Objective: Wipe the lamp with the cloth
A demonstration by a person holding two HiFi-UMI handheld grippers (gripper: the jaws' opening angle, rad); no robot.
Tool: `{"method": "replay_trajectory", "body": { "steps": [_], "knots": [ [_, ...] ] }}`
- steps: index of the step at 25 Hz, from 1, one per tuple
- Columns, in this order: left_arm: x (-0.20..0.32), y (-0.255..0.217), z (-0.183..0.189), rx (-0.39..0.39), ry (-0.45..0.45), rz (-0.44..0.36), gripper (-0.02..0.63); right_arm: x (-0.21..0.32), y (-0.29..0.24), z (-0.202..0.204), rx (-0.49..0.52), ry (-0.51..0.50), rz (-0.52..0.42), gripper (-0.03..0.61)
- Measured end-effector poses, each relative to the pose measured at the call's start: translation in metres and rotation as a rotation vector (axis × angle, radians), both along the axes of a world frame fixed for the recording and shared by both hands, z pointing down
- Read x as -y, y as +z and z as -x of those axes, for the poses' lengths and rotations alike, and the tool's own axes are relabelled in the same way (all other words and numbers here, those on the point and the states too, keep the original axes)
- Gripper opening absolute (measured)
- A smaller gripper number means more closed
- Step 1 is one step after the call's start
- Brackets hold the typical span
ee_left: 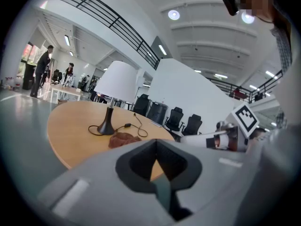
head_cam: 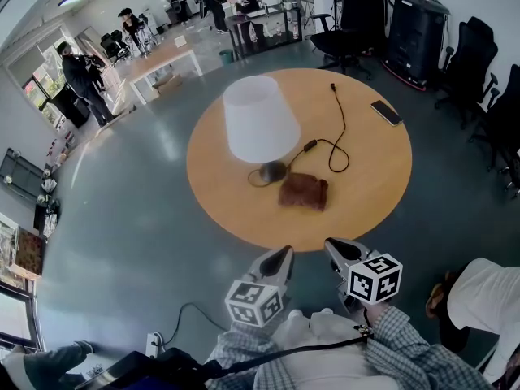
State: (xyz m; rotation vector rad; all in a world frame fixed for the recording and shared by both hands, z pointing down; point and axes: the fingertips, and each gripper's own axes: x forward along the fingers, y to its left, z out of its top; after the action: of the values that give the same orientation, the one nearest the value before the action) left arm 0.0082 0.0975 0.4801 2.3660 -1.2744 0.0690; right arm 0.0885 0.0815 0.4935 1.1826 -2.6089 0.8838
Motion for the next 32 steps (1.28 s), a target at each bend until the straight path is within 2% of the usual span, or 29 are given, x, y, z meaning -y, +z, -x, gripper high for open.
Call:
{"method": "replay_trajectory", "body": {
  "steps": [23, 32],
  "knots": [
    [0.004, 0.002, -0.006, 0.005, -0.008, 0.009, -0.003, 0.004, 0.003, -0.009, 0.022, 0.009, 0.023, 0.003],
    [0.008, -0.001, -0.018, 0.014, 0.001, 0.0, -0.002, 0.009, 0.001, -0.028, 0.037, 0.039, 0.027, 0.003]
  ]
}}
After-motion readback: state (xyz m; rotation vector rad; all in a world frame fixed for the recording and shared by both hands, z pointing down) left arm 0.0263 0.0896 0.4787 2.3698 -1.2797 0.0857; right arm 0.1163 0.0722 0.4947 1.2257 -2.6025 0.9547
